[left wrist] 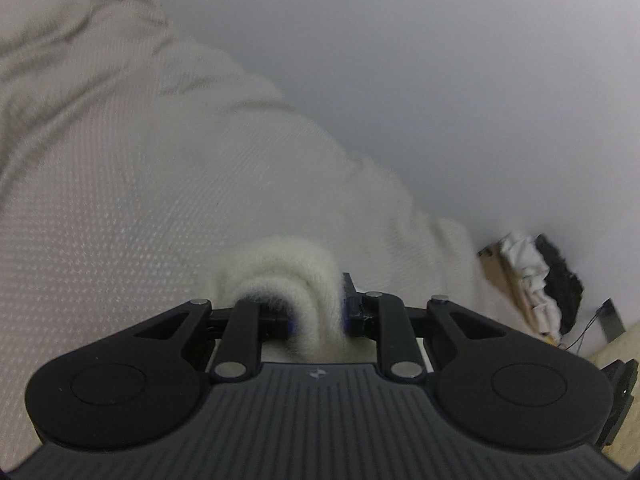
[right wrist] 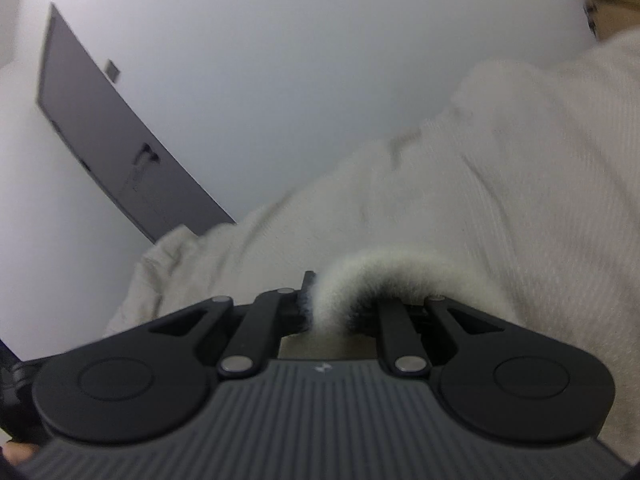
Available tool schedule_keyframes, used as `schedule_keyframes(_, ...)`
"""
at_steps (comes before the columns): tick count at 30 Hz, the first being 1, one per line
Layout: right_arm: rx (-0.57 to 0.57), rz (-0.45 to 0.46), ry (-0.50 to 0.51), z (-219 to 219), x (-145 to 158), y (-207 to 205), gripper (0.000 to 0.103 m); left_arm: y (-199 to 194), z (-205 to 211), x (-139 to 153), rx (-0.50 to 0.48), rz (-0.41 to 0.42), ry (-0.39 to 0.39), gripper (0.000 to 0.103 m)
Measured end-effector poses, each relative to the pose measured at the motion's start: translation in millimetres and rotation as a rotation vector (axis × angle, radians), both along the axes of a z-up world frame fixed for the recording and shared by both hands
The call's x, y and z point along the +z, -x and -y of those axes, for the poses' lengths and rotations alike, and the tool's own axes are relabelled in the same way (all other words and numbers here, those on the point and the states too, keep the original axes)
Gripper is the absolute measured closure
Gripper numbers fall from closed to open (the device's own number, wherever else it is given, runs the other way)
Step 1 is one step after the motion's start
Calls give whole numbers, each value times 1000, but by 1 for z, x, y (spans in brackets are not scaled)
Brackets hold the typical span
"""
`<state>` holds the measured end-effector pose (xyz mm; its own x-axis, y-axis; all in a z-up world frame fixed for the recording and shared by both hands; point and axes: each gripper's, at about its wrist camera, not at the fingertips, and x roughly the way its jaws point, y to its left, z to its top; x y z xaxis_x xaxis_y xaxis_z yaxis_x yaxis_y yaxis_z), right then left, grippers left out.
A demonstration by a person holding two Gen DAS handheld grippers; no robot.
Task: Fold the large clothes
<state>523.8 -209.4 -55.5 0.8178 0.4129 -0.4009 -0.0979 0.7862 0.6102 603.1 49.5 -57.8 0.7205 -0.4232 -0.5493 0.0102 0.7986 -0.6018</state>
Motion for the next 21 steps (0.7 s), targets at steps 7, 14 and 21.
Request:
schedule_keyframes(7, -7, -118, -4, -12, -29, -18, 89, -79, -20, -53, -23, -69, -26, 80)
schedule_keyframes(14, -2, -159, -33, -10, -13, -14, 80, -50, -16, -23, -95, -41, -1, 49)
schedule_keyframes(21, 53, -120, 24, -14, 10, 16, 36, 10, -6, 20, -123, 85, -82, 27)
